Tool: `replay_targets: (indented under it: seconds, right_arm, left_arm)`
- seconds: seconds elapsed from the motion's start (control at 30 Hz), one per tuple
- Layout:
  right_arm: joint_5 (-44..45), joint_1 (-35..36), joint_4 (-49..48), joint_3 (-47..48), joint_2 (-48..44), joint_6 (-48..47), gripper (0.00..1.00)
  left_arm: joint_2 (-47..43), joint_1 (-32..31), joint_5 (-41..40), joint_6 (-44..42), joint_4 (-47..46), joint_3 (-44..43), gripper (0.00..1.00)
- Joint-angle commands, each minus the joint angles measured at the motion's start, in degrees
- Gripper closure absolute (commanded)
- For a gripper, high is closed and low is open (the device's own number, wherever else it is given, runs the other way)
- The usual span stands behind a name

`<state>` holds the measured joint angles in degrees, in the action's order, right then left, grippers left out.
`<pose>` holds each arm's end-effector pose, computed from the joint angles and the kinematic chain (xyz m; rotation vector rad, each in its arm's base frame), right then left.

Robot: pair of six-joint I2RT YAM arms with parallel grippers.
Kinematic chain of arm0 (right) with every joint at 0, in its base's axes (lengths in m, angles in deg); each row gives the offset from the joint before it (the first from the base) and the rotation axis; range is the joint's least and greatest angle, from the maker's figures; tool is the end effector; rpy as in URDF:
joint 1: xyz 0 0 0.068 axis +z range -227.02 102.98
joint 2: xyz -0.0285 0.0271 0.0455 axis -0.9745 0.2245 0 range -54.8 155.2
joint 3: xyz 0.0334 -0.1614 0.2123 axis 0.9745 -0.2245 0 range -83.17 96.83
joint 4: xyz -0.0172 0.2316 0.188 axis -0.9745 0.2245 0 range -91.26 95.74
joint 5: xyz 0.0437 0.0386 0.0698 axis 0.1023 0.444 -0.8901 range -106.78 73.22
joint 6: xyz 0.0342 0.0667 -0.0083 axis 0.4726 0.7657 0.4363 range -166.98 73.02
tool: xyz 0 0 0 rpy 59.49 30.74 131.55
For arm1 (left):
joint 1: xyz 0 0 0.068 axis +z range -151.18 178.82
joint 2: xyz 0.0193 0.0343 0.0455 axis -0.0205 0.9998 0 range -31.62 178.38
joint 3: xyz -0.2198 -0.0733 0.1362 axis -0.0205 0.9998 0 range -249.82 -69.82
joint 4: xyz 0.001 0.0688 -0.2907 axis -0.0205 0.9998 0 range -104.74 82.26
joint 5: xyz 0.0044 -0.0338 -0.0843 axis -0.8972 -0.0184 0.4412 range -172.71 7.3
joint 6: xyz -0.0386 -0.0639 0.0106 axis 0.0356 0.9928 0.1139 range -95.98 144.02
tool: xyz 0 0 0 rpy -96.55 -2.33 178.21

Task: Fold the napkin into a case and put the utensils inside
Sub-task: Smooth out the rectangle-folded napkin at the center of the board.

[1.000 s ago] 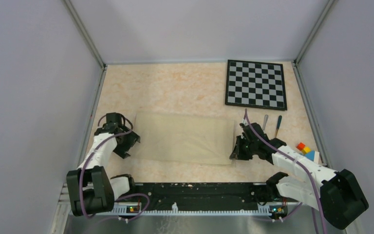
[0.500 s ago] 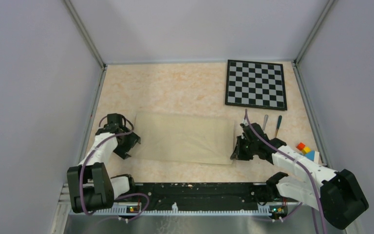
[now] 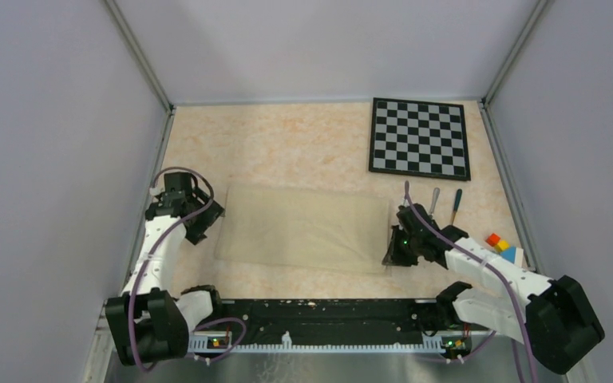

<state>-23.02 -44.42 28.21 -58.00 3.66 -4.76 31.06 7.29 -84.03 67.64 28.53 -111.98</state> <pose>0.1797 0.1231 0.1069 0.1963 2.7741 0.5298 0.2460 0.0381 0.1774 -1.1894 2.4175 -0.1598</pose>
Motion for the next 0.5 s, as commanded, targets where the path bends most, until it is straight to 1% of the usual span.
replay_targets:
  seconds: [0.0, 0.1, 0.17, 0.27, 0.3, 0.37, 0.4, 0.47]
  right_arm:
    - [2.52, 0.65, 3.30, 0.85, -3.82, 2.48, 0.94]
    - [5.91, 0.71, 8.40, 2.17, -4.13, 3.36, 0.83]
    - [10.07, 0.73, 10.47, 2.71, -4.78, 4.60, 0.74]
    - [10.44, 0.65, 9.04, 2.47, -5.18, 5.08, 0.63]
    - [8.85, 0.74, 7.66, 2.15, -5.24, 4.85, 0.60]
    - [4.37, 0.71, 1.64, -0.13, -7.00, 3.29, 0.54]
    - [3.64, 0.81, -0.60, -1.05, -7.35, 2.99, 0.51]
    - [4.35, 0.87, -0.81, -0.77, -5.68, 2.42, 0.50]
  left_arm:
    - [-1.49, 0.14, 0.99, -4.17, 0.95, -3.69, 0.20]
    - [-0.94, 0.08, 4.44, -6.59, -0.19, -4.43, 0.20]
    - [-0.58, 0.04, 6.44, -8.59, -1.42, -4.76, 0.20]
    - [0.13, -0.03, 11.37, -12.25, -3.29, -5.78, 0.20]
    - [0.34, -0.15, 13.29, -13.19, -3.64, -6.16, 0.20]
    - [0.17, -0.20, 16.21, -14.63, -4.47, -6.42, 0.20]
    - [-0.07, -0.27, 16.95, -15.03, -4.84, -6.40, 0.20]
    - [-0.79, -0.30, 18.39, -15.20, -5.25, -6.20, 0.19]
